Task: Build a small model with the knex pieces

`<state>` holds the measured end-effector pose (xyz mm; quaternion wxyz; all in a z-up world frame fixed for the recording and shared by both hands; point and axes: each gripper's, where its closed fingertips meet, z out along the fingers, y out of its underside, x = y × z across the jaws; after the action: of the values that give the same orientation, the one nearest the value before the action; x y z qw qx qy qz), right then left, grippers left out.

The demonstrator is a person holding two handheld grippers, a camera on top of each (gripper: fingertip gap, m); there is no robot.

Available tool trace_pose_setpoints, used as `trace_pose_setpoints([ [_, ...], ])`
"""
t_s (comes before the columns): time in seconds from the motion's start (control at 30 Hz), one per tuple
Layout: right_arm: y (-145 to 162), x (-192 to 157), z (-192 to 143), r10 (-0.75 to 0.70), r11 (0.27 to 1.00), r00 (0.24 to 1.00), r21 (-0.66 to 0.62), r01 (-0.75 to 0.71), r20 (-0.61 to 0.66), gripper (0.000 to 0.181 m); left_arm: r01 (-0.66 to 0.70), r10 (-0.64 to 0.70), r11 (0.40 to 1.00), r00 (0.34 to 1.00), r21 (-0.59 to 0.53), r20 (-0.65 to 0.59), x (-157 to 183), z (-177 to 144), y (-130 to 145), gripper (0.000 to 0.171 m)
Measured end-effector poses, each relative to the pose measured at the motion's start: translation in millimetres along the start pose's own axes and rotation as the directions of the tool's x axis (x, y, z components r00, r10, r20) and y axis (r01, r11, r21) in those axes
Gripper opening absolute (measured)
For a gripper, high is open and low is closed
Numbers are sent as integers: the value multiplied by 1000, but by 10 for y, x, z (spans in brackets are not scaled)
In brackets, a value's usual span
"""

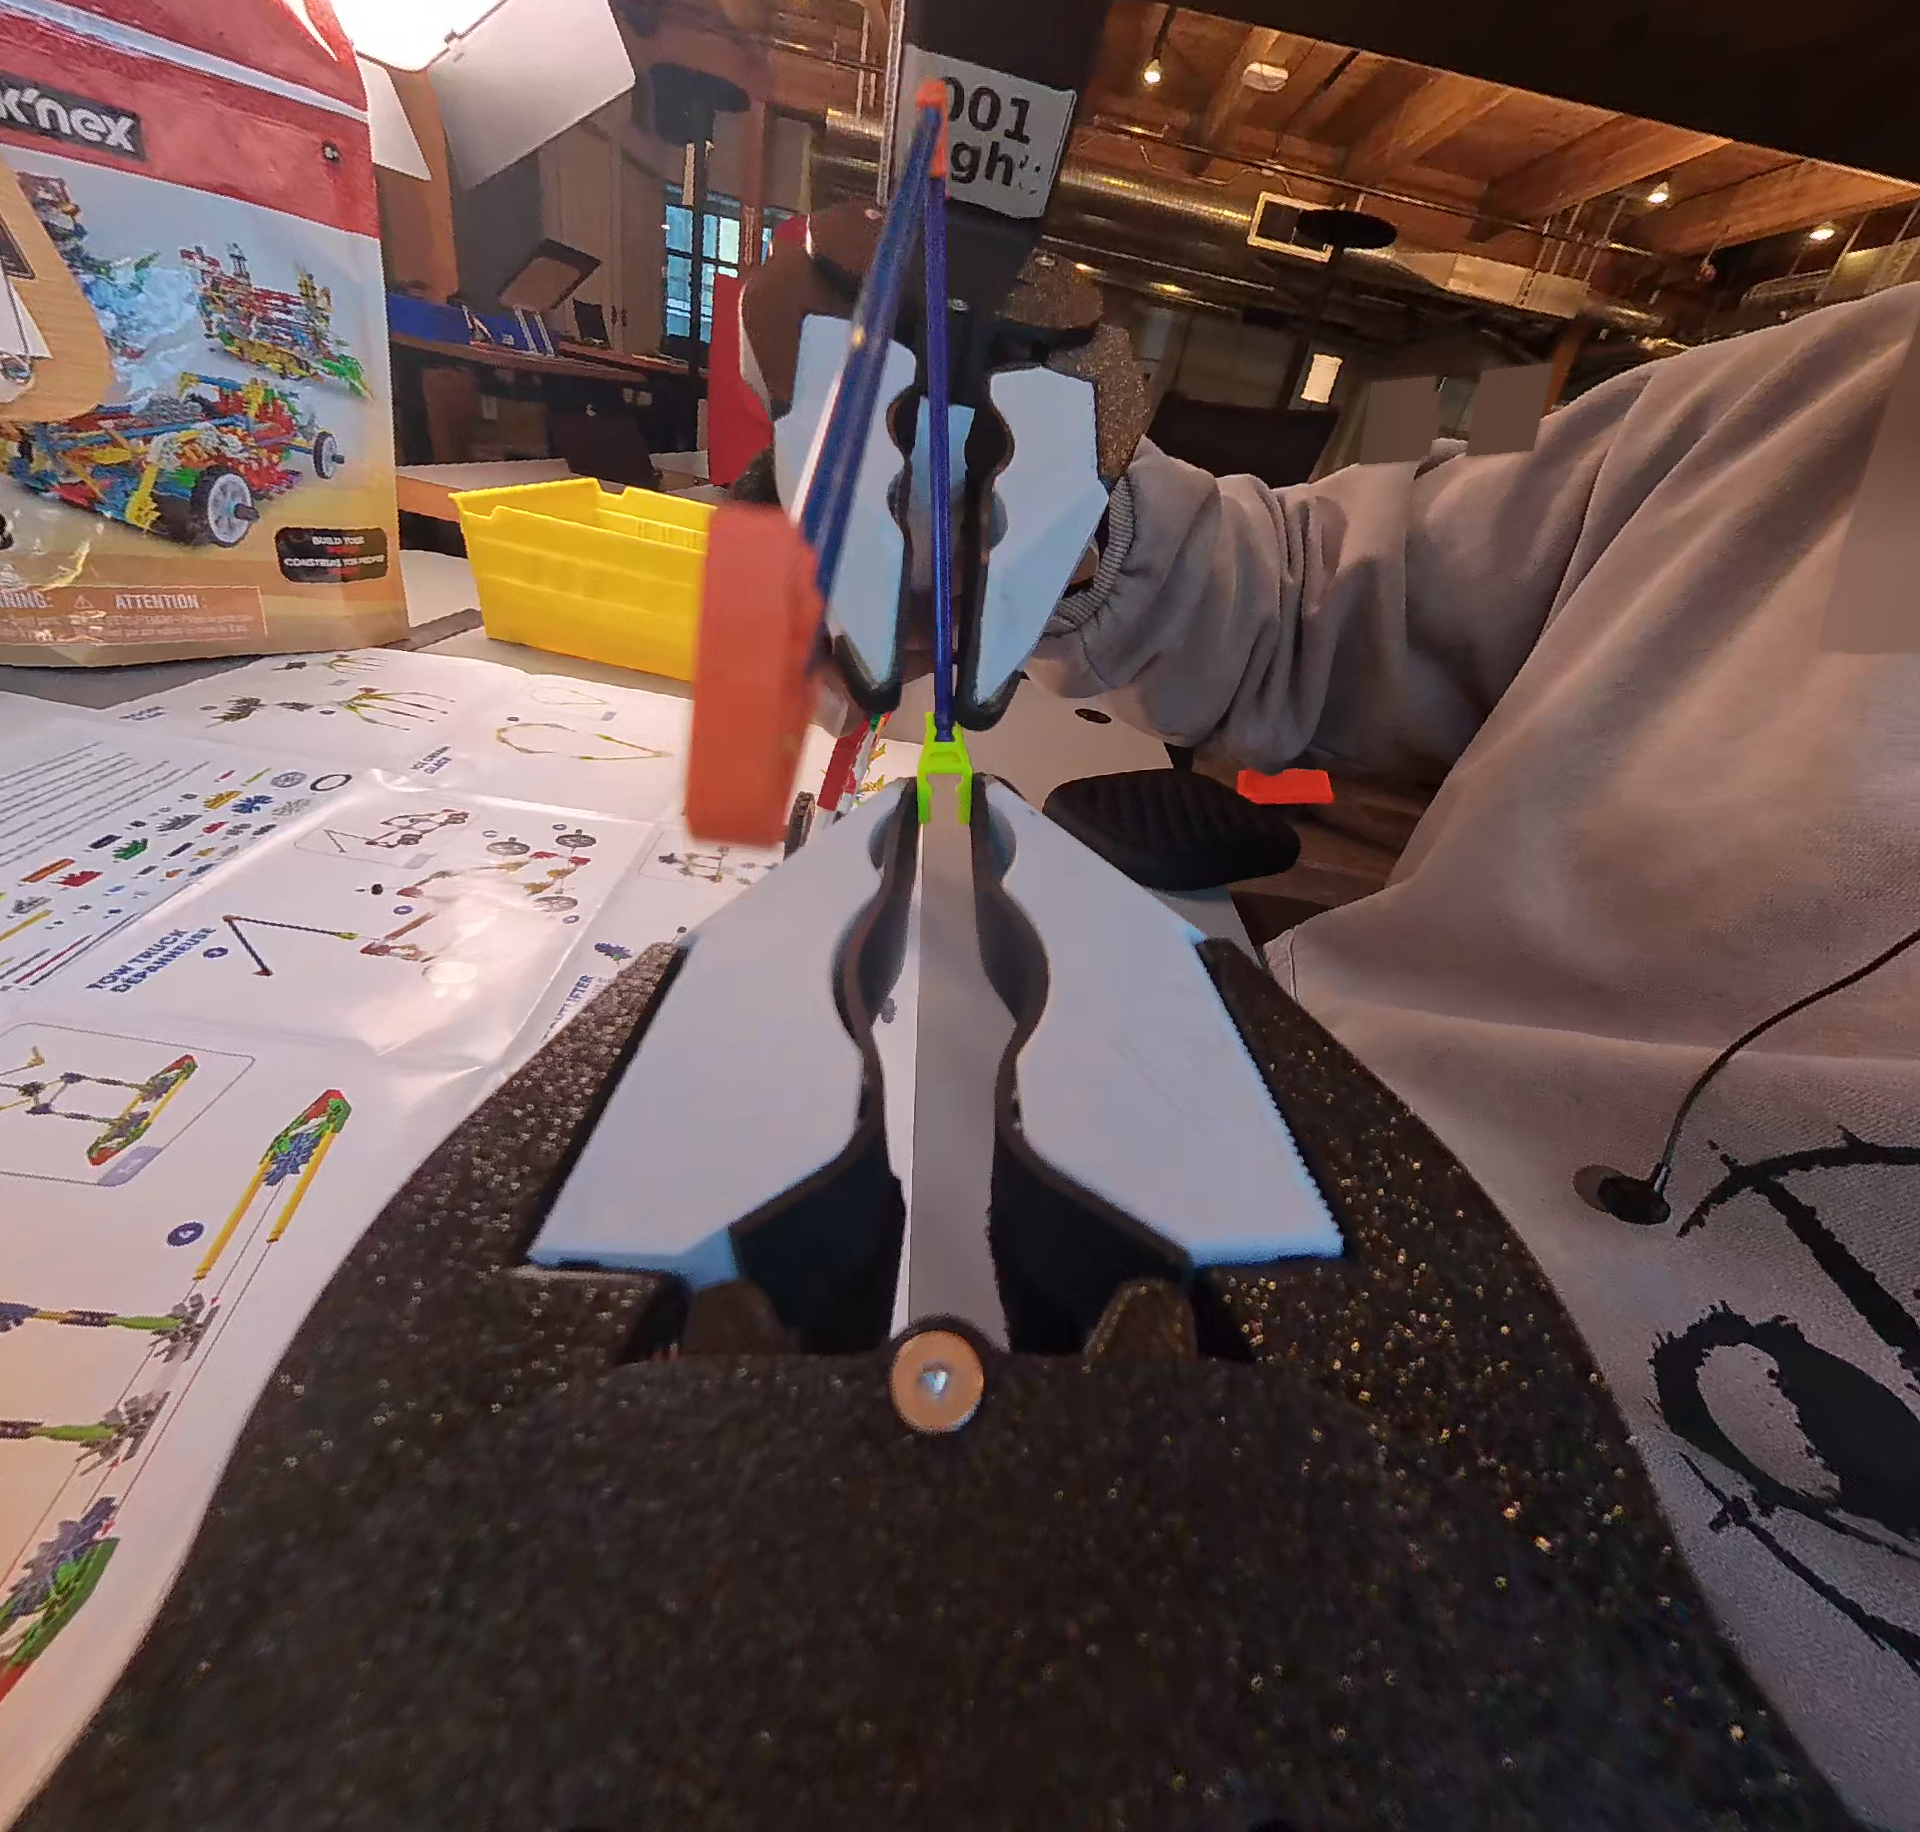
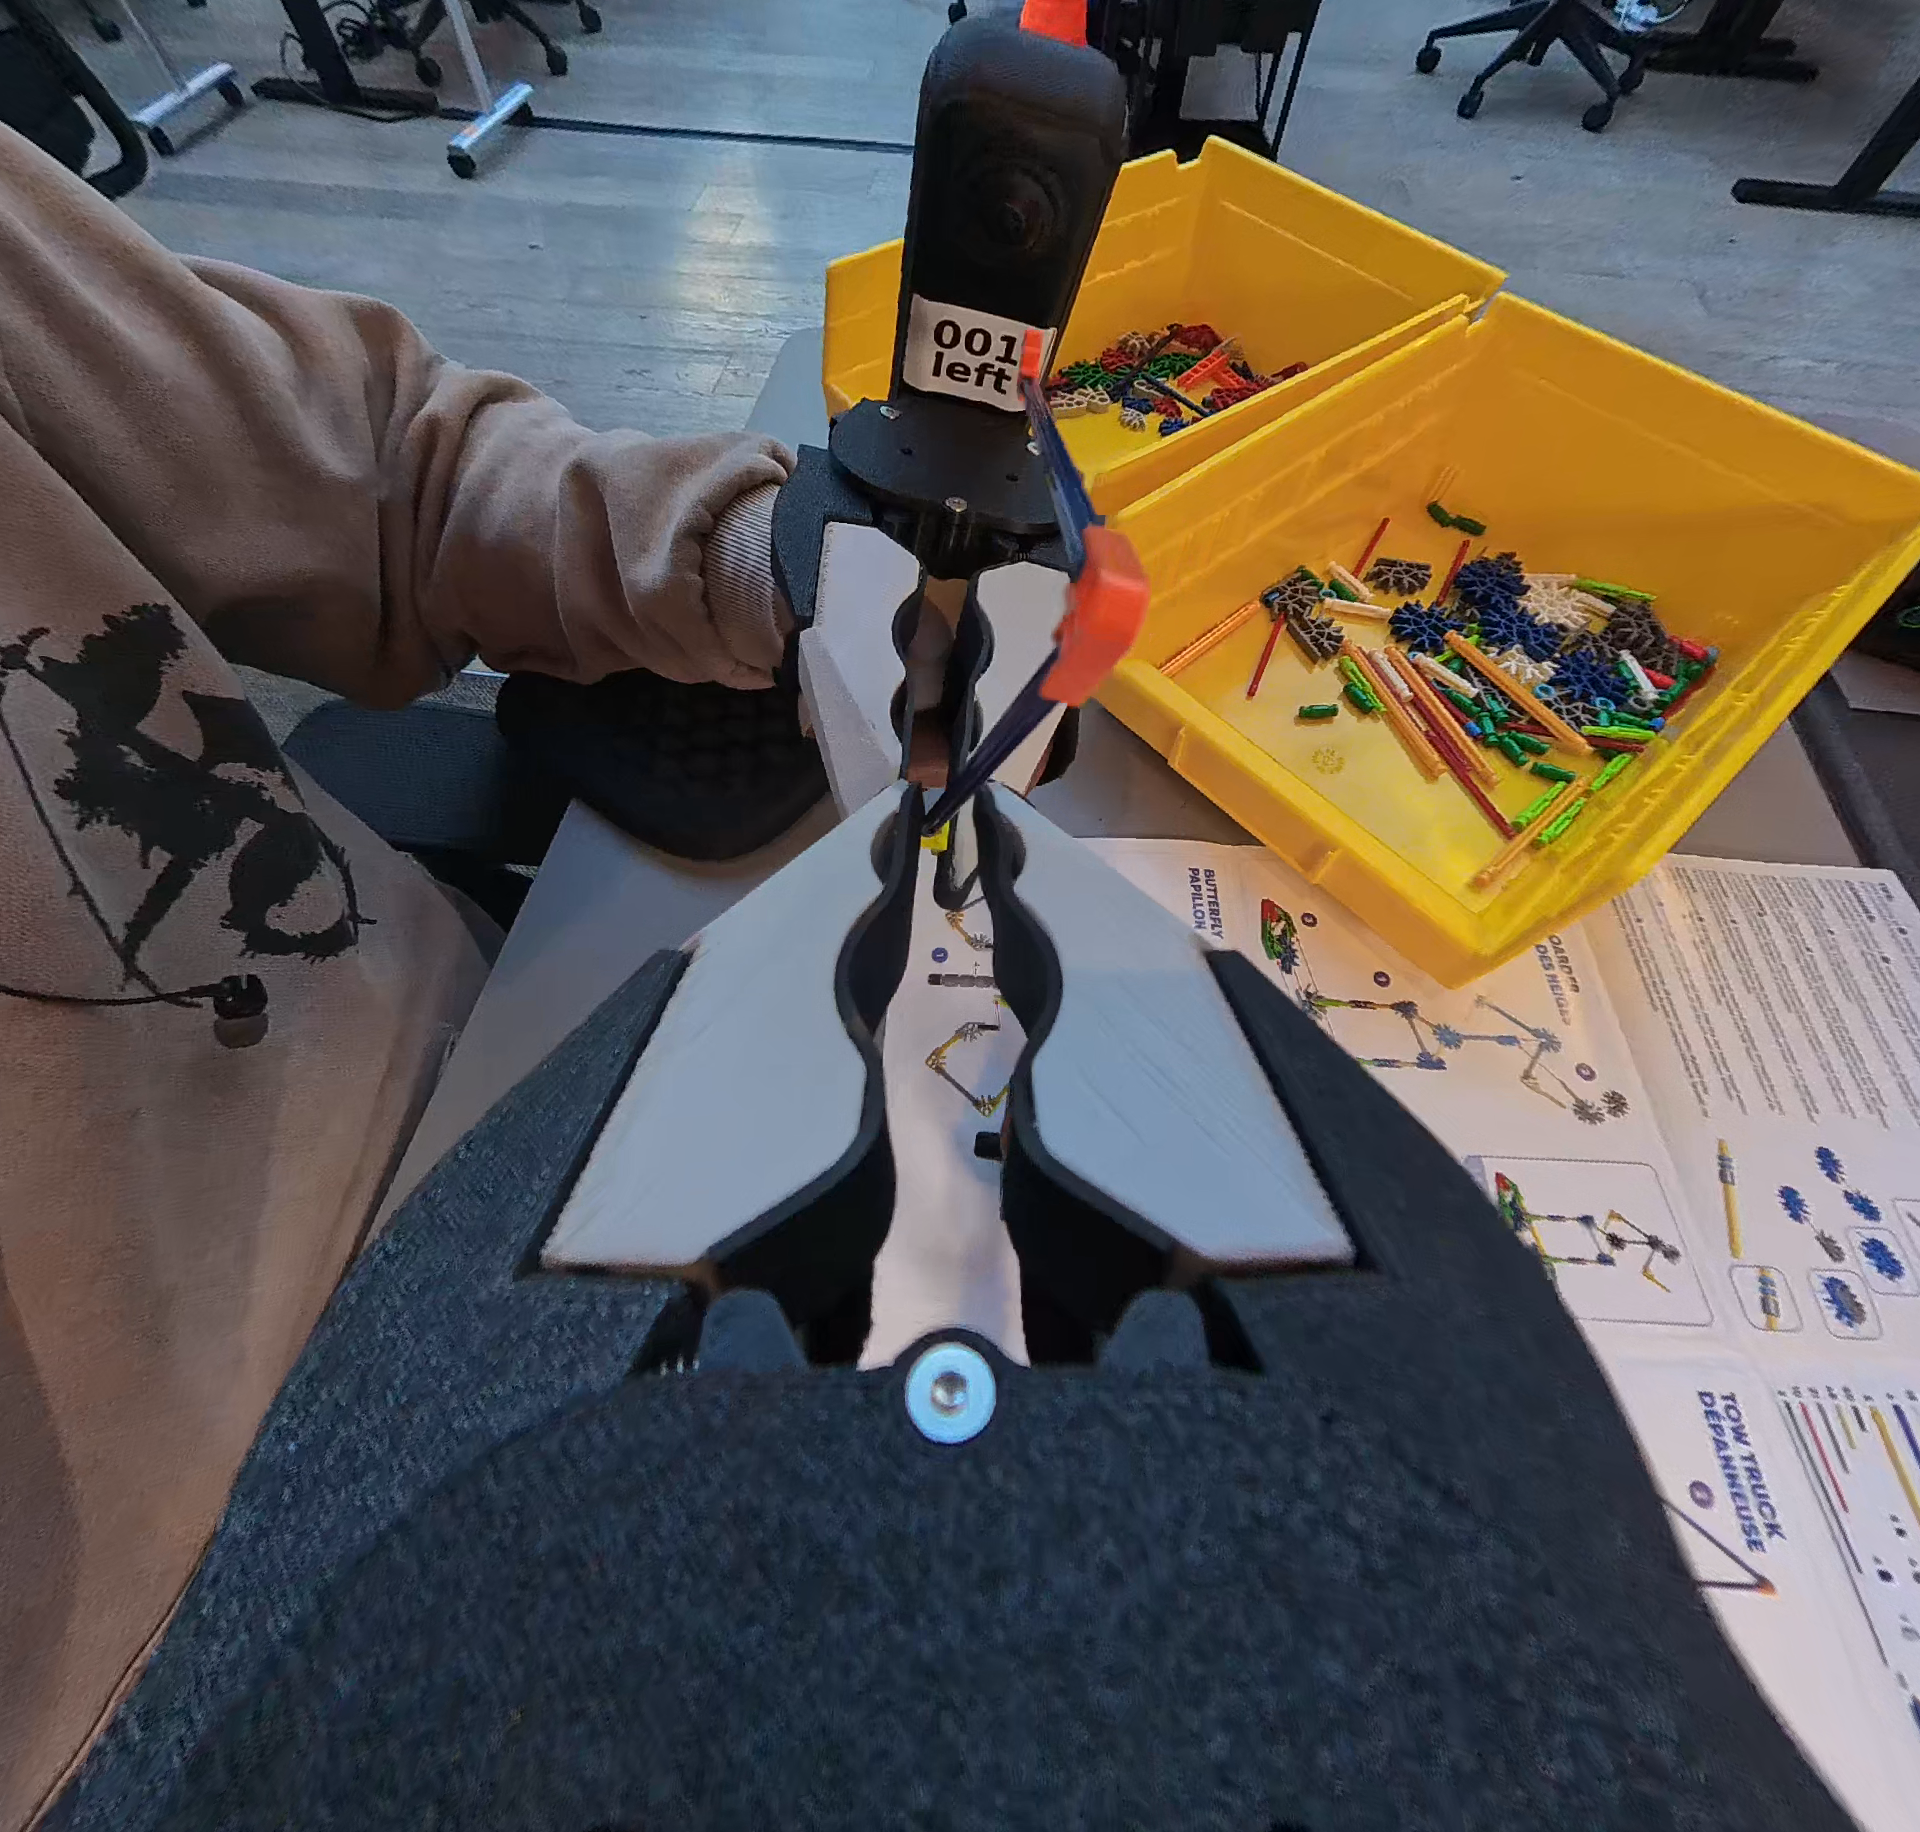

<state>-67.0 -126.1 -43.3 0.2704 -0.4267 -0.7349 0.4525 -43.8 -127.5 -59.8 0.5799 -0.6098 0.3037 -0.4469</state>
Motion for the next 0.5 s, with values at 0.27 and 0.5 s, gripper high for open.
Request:
trace_pose_setpoints([
  [0.27, 59, -72, -76, 69, 997, 995, 9, -70, 71, 11, 1, -1, 1000, 1000, -9, -4, 0, 32, 20, 7],
  [0.5, 112, -59, -32, 54, 998, 997, -17, -53, 53, 5, -1, 1, 1000, 1000, -25, -3, -2, 58, 45, 6],
])
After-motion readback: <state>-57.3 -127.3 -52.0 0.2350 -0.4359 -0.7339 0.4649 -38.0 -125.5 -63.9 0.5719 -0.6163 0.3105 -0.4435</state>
